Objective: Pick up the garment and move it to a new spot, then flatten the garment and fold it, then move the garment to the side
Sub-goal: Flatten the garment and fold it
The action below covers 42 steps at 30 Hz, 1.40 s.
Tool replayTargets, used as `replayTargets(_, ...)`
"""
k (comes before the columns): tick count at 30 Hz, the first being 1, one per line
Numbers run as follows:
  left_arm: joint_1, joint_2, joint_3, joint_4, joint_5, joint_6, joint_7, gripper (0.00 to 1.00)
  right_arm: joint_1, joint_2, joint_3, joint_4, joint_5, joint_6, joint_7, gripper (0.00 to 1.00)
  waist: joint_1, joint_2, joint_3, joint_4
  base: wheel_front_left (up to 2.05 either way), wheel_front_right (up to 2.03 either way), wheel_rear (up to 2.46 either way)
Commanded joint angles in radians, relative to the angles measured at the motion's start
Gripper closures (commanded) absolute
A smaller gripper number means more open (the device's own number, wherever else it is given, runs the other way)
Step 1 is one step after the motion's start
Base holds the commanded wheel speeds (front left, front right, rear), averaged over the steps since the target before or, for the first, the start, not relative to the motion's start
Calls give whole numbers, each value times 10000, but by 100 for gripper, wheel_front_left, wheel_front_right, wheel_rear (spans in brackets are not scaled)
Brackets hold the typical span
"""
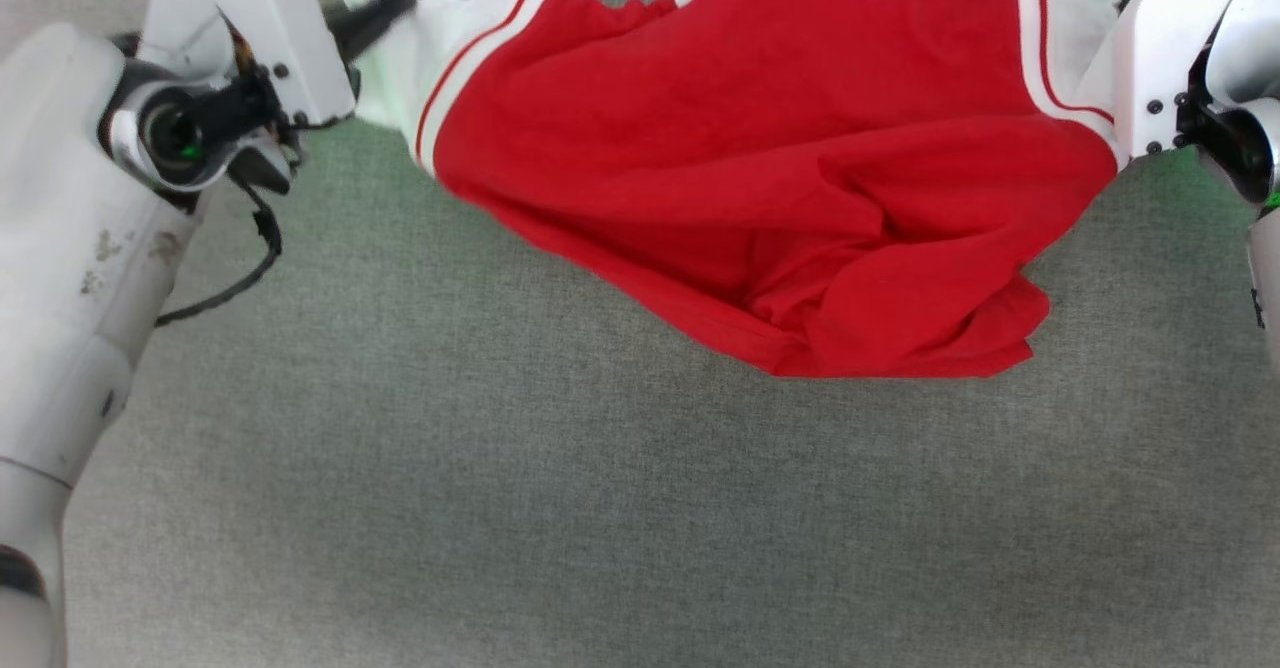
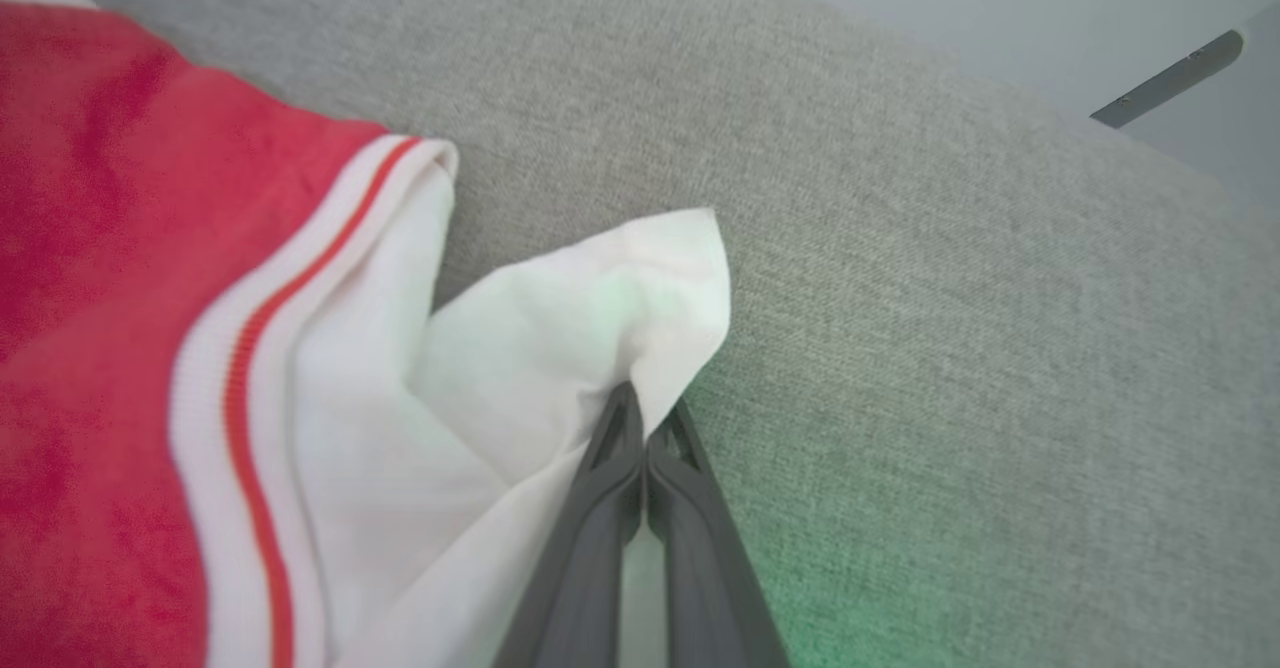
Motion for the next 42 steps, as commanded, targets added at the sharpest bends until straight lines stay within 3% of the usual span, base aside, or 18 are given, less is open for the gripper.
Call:
replayTargets(1,-85,114,40,-187,-15,-24,-564,100,319,44,-258,170,43,-13,-465,100,0,-1,-326,-45,0,0,0)
replayTargets(8,-325,384,372,-705,-248,-24,-2551,100,-139,-25,-1371,-11,-107,-13,-2014,100,0,-1,-776,-110,0,0,0)
replayTargets(15,-1140,386,733,-741,-81,-24,-4866,100,-1218,391,-3274,-107,-575,-13,-3672,100,0,-1,-545,-133,0,0,0)
replayTargets(24,-3851,65,1311,716,210,-23,-7051,100,-4435,1218,-5475,278,-1956,-15,-5803,100,0,-1,123,-409,0,0,0)
replayTargets(30,-5179,-123,2164,822,151,-3,-7429,100,-6430,1342,-6622,986,-2814,-15,-6952,100,0,-1,92,-558,0,0,0)
replayTargets(36,-4038,-120,1796,-68,-375,-3,-7319,100,-6186,1132,-6218,2075,-2901,-15,-7500,100,0,-1,-88,-571,0,0,0)
replayTargets(42,-1560,706,1309,-1996,-1236,-5,-7048,100,-4379,700,-5131,2146,-1805,-15,-7762,100,0,-1,-245,-688,0,0,0)
